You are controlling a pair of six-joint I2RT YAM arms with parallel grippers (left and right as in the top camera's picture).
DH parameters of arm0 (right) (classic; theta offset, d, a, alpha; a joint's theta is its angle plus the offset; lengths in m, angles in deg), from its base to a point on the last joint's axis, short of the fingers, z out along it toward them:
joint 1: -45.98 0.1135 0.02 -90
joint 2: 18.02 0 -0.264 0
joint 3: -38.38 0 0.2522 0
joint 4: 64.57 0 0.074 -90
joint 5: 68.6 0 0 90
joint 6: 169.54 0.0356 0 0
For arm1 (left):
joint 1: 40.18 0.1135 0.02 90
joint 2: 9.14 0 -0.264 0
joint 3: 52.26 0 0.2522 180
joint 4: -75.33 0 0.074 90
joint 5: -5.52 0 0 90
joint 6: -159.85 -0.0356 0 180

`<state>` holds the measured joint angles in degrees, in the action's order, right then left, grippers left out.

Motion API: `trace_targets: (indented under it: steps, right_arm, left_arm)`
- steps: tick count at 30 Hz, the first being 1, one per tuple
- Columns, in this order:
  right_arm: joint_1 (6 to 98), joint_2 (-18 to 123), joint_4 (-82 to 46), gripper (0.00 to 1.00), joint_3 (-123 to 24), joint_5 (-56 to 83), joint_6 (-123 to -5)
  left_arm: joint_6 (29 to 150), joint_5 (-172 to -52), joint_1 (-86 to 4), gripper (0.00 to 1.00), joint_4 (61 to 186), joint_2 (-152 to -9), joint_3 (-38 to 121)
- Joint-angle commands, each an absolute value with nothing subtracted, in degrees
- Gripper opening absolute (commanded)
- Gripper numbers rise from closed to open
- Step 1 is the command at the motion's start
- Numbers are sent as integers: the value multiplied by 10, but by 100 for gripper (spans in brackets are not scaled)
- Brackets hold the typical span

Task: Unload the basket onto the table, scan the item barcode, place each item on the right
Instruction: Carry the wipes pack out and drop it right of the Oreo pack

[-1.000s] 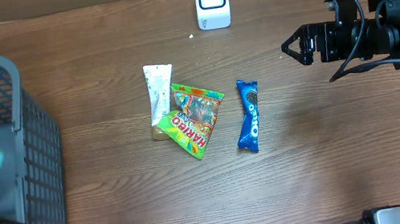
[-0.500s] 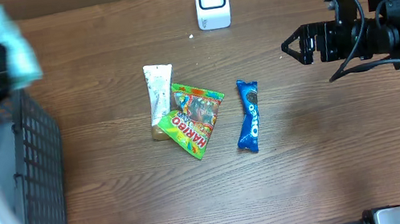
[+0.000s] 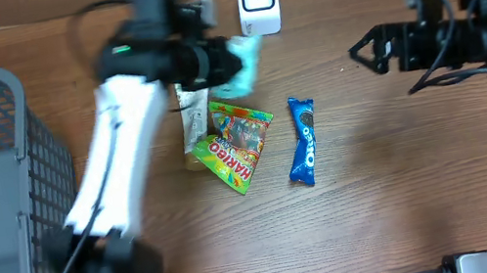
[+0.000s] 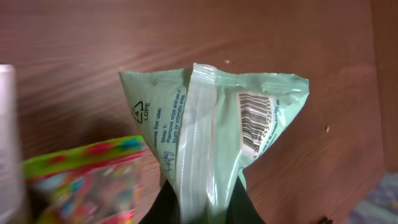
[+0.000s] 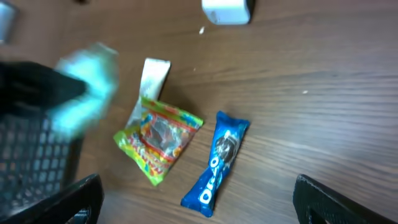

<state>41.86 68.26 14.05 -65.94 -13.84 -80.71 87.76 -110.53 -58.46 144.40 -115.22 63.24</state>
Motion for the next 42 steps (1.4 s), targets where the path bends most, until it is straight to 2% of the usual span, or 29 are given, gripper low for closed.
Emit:
trace_targets:
  steps: [1, 8, 15, 18, 23, 26, 30, 35, 37, 40, 42]
  right_arm:
    - [374, 674, 160, 100, -732, -153, -808]
    - [288, 673, 214, 100, -783, -154, -808]
    - [267, 673, 245, 100, -783, -140, -813]
    - [267, 673, 246, 100, -783, -136, -813]
    - [267, 673, 246, 100, -782, -136, -812]
    - [267, 673, 247, 100, -782, -137, -810]
    - [267, 673, 258, 100, -782, -139, -810]
    - [268, 673, 276, 99, -771, -138, -810]
    - [269, 674, 279, 91, -753, -139, -809]
    - [277, 674, 277, 79, -716, -139, -790]
    - [289, 676, 270, 69, -682, -139, -773]
  left_arm:
    - [903, -1122, -647, 4, 1397, -1198, 632]
    - [933, -1106, -746, 4, 1321, -1300, 632]
    - [1016, -1105, -798, 4, 1310, -1383, 632]
    - [981, -1140, -810, 15, 1286, -1391, 632]
    - [941, -1180, -817, 53, 1246, -1383, 638]
    - [903, -1191, -810, 66, 1250, -1376, 657]
    - [873, -1180, -777, 72, 1284, -1339, 701]
    - [860, -1091, -693, 79, 1357, -1240, 783]
    - [849, -1061, -663, 84, 1385, -1202, 807]
    - [813, -1041, -624, 97, 1418, -1148, 822]
    - [797, -1025, -605, 99, 1443, -1116, 822]
